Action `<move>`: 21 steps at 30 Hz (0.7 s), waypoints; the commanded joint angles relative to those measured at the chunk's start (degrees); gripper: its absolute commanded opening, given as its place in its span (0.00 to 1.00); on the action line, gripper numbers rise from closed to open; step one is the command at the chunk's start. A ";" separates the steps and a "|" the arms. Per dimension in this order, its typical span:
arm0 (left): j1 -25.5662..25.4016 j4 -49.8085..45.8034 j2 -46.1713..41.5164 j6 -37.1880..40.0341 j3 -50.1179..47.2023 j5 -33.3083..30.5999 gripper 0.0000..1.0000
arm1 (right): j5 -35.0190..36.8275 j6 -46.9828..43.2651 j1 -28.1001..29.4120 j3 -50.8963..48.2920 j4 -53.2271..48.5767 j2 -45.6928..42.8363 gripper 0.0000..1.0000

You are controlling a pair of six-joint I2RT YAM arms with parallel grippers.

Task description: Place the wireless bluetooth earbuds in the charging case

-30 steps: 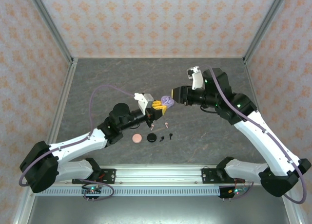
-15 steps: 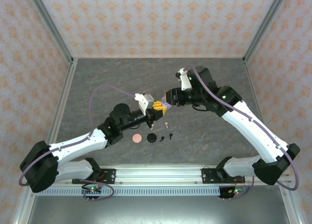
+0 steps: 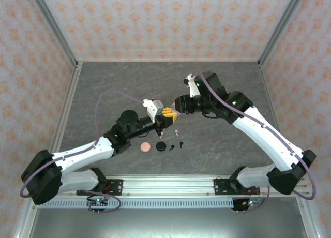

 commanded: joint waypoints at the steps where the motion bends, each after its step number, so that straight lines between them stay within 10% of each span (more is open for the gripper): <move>1: -0.24 1.34 0.13 0.87 1.04 -0.95 0.00 | 1.64 -0.93 0.61 1.97 -1.27 0.39 0.33; 21: -0.24 0.34 0.63 0.53 1.43 -1.79 0.00 | 2.70 -1.59 1.68 1.31 -2.34 1.06 0.24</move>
